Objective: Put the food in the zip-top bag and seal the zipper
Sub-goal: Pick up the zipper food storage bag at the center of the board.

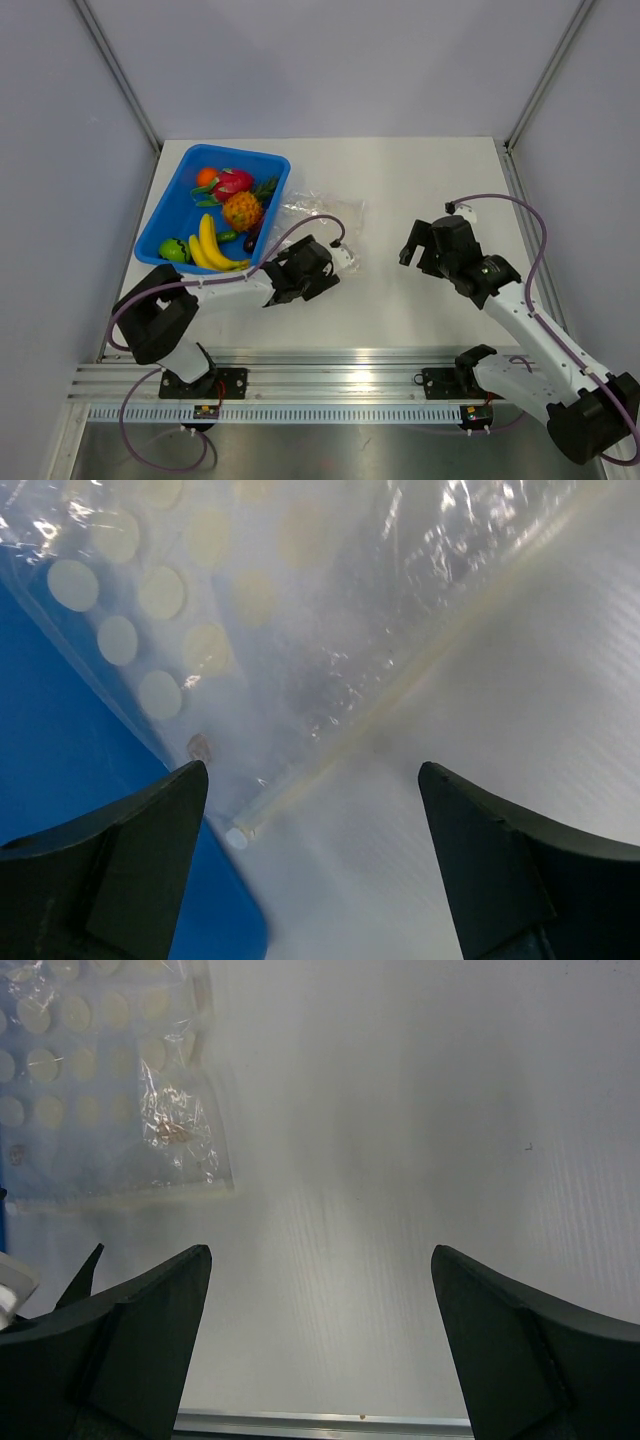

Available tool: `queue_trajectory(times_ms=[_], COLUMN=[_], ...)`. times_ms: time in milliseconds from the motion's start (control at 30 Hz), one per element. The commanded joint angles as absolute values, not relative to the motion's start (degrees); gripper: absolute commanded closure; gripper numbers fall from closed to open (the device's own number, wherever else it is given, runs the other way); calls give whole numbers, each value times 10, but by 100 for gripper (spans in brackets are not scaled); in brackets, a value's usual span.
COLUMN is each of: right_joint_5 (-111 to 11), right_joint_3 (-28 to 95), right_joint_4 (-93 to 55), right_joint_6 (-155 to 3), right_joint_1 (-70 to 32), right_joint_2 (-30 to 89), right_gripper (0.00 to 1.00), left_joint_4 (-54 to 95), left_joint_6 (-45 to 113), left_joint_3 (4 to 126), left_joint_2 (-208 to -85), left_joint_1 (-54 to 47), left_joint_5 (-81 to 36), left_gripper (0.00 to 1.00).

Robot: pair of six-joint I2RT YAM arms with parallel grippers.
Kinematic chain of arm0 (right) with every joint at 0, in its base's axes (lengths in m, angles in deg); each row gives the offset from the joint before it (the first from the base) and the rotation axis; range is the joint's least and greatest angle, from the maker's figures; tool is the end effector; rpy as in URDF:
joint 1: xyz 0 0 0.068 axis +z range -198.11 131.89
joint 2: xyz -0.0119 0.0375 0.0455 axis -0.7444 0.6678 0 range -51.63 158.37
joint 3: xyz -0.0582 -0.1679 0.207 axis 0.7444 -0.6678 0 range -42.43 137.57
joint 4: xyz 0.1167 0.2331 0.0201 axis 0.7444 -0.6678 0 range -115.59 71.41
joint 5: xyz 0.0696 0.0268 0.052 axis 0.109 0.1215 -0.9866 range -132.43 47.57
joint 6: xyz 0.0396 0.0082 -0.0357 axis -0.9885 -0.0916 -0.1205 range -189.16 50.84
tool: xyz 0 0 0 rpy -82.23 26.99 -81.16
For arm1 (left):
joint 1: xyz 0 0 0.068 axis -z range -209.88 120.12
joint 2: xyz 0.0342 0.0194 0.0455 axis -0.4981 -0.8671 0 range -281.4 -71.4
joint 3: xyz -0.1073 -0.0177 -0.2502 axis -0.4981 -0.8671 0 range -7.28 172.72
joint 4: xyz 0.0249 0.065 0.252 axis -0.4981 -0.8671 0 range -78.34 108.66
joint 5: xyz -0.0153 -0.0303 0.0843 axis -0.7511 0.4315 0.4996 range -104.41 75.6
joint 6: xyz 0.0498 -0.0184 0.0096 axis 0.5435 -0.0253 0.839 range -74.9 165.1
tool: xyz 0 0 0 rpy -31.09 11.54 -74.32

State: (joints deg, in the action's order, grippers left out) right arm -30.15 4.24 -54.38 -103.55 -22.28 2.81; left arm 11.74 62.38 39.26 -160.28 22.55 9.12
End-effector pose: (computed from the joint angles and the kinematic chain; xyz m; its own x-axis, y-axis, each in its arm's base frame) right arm 0.1798 0.0786 0.2796 -0.6739 0.2869 -0.6808 0.1134 0.9508 0.2884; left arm 0.1978 -0.2338 0.1761 -0.2725 0.8008 -0.5334 0.6795 0.5527 0.4826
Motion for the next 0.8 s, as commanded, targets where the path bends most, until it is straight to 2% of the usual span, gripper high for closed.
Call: queue_trajectory(times_ms=[0,100,300,533,567,633,667,733,767], right_joint_5=[-314,-314,-315,-313,-313,-313,-312,-313,-314], right_joint_3=[42,42,48,46,46,45,45,44,44], right_joint_4=[-525,-521,-521,-526,-525,-526,-526,-523,-523], right_joint_6=[-1043,-1043,-1039,-1038,-1038,-1039,-1040,-1039,-1039], right_joint_1=[-222,-222,-222,-222,-223,-223,-222,-222,-222], right_joint_2=[33,37,43,42,42,42,42,42,44], right_gripper=[0,1,1,0,1,1,1,0,0], left_joint_4=[170,184,212,242,243,242,243,235,223], left_joint_6=[683,690,713,730,732,734,732,729,725], left_joint_3=[377,378,395,398,399,402,404,412,416], left_joint_2=[-1604,-1619,-1662,-1669,-1671,-1675,-1676,-1676,-1676], left_joint_1=[228,226,222,209,208,207,207,207,207], left_joint_5=[61,57,91,100,100,101,100,98,93], left_gripper=[13,19,25,39,48,58,71,84,96])
